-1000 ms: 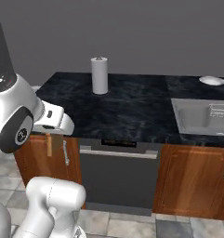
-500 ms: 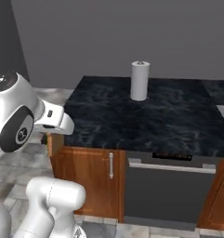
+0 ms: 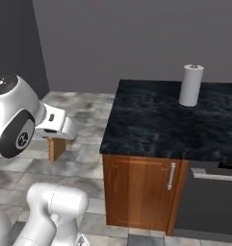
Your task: Start the toaster. Once the lever pops up, take the bread to the plate on the dining counter.
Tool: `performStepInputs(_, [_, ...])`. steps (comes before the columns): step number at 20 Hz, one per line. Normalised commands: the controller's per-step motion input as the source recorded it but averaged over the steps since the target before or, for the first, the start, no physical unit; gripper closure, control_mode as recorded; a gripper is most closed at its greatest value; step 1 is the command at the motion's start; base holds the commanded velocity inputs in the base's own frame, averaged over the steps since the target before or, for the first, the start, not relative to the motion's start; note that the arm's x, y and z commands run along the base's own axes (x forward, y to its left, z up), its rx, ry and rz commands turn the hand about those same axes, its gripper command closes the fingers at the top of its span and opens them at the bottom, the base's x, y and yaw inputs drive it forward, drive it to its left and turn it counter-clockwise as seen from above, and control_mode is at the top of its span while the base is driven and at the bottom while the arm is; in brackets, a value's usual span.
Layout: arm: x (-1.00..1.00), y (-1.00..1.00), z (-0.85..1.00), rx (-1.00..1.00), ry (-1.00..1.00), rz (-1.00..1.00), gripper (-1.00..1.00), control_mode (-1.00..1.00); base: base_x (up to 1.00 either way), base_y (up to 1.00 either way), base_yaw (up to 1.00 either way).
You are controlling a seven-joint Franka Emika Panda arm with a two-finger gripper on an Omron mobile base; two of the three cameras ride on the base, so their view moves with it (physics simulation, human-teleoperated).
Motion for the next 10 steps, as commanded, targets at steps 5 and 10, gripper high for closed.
performStepInputs(5, [0.00, 0.00, 0.00, 0.00, 0.00, 0.00, 1.00, 1.00, 0.33, 1.00, 0.00])
performStepInputs(10, [0.00, 0.00, 0.00, 0.00, 0.00, 0.00, 1.00, 1.00, 0.60, 1.00, 0.00])
